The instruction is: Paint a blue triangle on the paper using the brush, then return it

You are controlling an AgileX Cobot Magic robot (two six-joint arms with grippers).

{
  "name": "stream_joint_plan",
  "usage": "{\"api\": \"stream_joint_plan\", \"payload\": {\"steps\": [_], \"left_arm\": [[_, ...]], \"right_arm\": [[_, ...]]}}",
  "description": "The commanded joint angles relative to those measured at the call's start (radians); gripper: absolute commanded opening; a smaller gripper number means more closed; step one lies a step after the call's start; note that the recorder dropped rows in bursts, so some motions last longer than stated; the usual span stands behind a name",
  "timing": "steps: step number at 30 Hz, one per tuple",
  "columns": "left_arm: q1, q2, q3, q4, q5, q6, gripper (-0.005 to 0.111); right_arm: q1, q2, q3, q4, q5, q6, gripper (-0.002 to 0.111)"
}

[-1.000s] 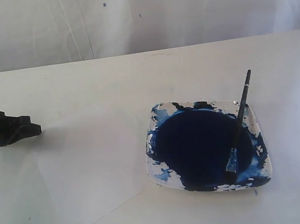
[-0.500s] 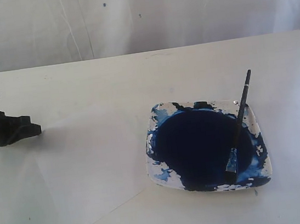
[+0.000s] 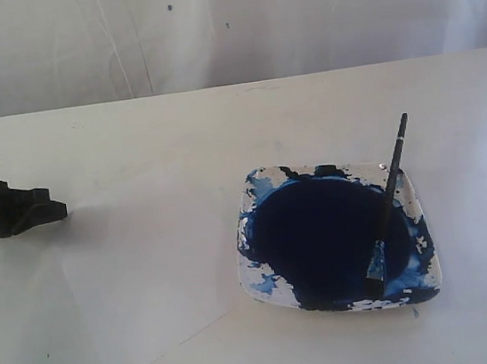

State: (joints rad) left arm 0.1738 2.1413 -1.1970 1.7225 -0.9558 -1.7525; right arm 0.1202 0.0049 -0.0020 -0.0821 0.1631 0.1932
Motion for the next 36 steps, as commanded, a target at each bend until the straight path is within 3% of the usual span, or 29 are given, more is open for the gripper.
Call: {"api": "stream_joint_plan", "payload": {"steps": [1,5,7,11,14,16,19,36], "left_arm": [[0.002,-0.002,-0.003,0.009,0.007,0.004,0.0],[0.002,-0.002,-0.003,0.009,0.007,0.004,0.0],[0.002,-0.002,-0.003,0.009,0.007,0.004,0.0],[0.002,-0.002,-0.003,0.009,0.007,0.004,0.0],[0.002,-0.002,-0.003,0.009,0.007,0.004,0.0],[0.002,-0.002,-0.003,0.009,0.007,0.004,0.0],[0.002,-0.002,-0.003,0.009,0.007,0.004,0.0],[0.002,-0.002,-0.003,0.009,0.007,0.004,0.0]], "right_arm": [[0.0,-0.005,0.002,0.006,-0.485,-0.006,0.047],[0.0,-0.005,0.002,0.006,-0.869,0.082,0.047],[0.0,-0.005,0.002,-0.001,-0.932,0.132,0.047],[0.0,-0.005,0.002,-0.003,-0.868,0.186,0.047],[0.0,0.002,-0.028,-0.004,-0.687,0.186,0.029],[0.0,0.084,-0.075,-0.006,-0.64,0.172,0.014],[0.0,0.196,-0.124,-0.008,-0.617,0.172,0.0],[0.0,1.087,-0.399,-0.008,-0.704,0.325,0.0]]}}
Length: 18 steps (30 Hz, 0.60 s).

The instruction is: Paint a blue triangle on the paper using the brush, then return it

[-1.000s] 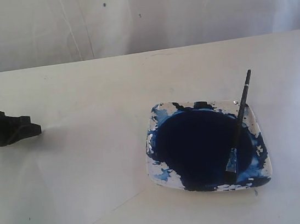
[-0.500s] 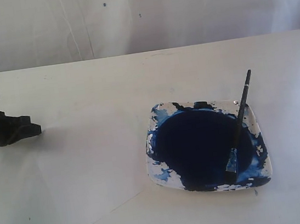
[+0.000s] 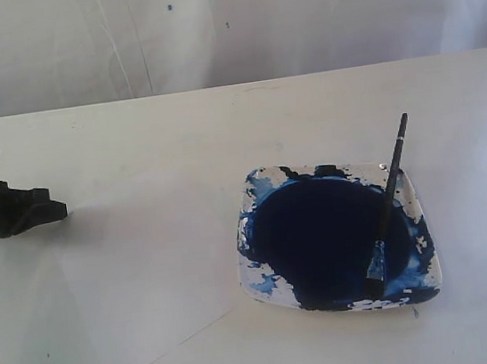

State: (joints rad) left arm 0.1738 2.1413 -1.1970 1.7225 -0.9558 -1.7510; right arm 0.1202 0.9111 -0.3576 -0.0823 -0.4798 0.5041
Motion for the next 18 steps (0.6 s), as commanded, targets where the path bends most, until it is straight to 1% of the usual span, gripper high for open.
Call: {"api": "stream_joint_plan", "payload": {"steps": [1,4,7,12,16,18], "left_arm": [[0.002,-0.002,-0.003,0.009,0.007,0.002,0.0],[0.002,-0.002,-0.003,0.009,0.007,0.002,0.0],[0.002,-0.002,-0.003,0.009,0.007,0.002,0.0],[0.002,-0.002,-0.003,0.009,0.007,0.002,0.0],[0.002,-0.002,-0.003,0.009,0.007,0.002,0.0],[0.002,-0.002,-0.003,0.009,0.007,0.002,0.0]], "right_arm": [[0.0,0.239,-0.054,-0.007,-0.083,0.013,0.0],[0.0,0.406,-0.096,-0.02,-0.168,0.013,0.0],[0.0,0.569,-0.148,-0.025,-0.209,0.049,0.0],[0.0,0.782,-0.241,-0.022,-0.209,0.108,0.0],[0.0,0.912,-0.323,-0.022,-0.207,0.113,0.0],[0.0,0.955,-0.372,-0.027,-0.197,0.17,0.0]]}}
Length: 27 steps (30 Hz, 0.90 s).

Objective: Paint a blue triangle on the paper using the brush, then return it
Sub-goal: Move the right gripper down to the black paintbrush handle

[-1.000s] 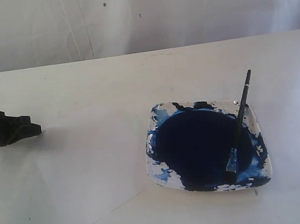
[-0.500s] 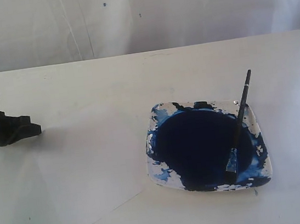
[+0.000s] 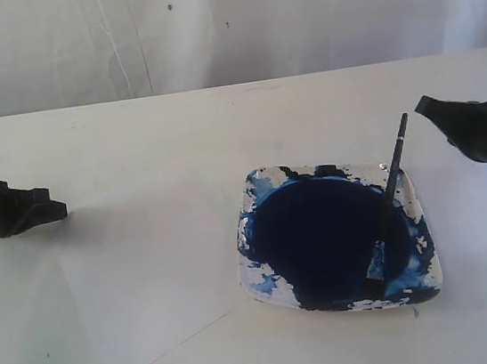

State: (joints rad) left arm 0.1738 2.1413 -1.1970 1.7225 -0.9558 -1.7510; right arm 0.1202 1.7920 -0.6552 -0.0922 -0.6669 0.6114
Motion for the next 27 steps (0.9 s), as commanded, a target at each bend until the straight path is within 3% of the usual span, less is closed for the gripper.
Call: {"api": "stream_joint_plan", "payload": {"steps": [1,3,5,8,9,11,27], "left_arm": [[0.002,-0.002,-0.003,0.009,0.007,0.002,0.0],[0.002,-0.002,-0.003,0.009,0.007,0.002,0.0],[0.002,-0.002,-0.003,0.009,0.007,0.002,0.0],[0.002,-0.002,-0.003,0.009,0.007,0.002,0.0],[0.002,-0.002,-0.003,0.009,0.007,0.002,0.0],[0.002,-0.002,-0.003,0.009,0.007,0.002,0.0],[0.002,-0.002,-0.003,0.009,0.007,0.002,0.0]], "right_arm": [[0.0,0.084,-0.09,-0.037,-0.01,0.09,0.0],[0.0,0.107,-0.132,-0.114,-0.01,0.105,0.002],[0.0,0.124,-0.155,-0.147,-0.014,0.105,0.013],[0.0,0.153,-0.173,-0.139,-0.023,0.109,0.057],[0.0,0.164,-0.173,-0.108,-0.032,0.141,0.081],[0.0,0.185,-0.175,-0.094,-0.035,0.171,0.097],[0.0,0.301,-0.294,-0.27,0.0,0.461,0.098]]}}
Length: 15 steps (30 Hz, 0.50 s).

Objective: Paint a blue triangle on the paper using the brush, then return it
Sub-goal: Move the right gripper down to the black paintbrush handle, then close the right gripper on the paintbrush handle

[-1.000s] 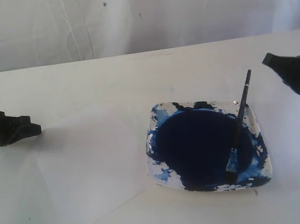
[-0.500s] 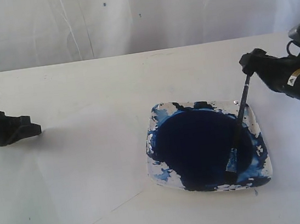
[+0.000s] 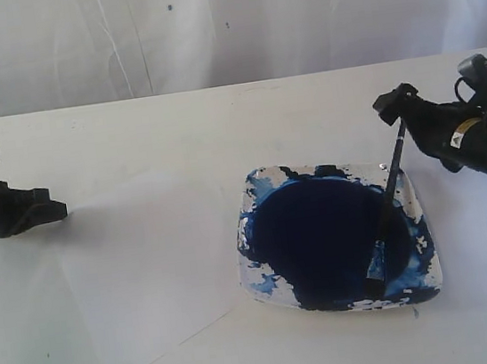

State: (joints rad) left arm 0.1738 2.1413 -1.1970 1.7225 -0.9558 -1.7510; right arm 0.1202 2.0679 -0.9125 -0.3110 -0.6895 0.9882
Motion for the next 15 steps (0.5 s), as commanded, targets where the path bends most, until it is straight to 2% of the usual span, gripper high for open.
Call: {"api": "stream_joint_plan", "payload": {"steps": [1,7,15], "left_arm": [[0.002,-0.002,-0.003,0.009,0.007,0.002,0.0],[0.002,-0.002,-0.003,0.009,0.007,0.002,0.0],[0.002,-0.002,-0.003,0.009,0.007,0.002,0.0]], "right_arm": [[0.0,0.032,-0.049,-0.055,0.039,0.098,0.098],[0.0,0.05,-0.088,-0.091,0.046,0.098,0.096],[0.015,0.051,-0.115,-0.107,0.092,0.111,0.076]]}}
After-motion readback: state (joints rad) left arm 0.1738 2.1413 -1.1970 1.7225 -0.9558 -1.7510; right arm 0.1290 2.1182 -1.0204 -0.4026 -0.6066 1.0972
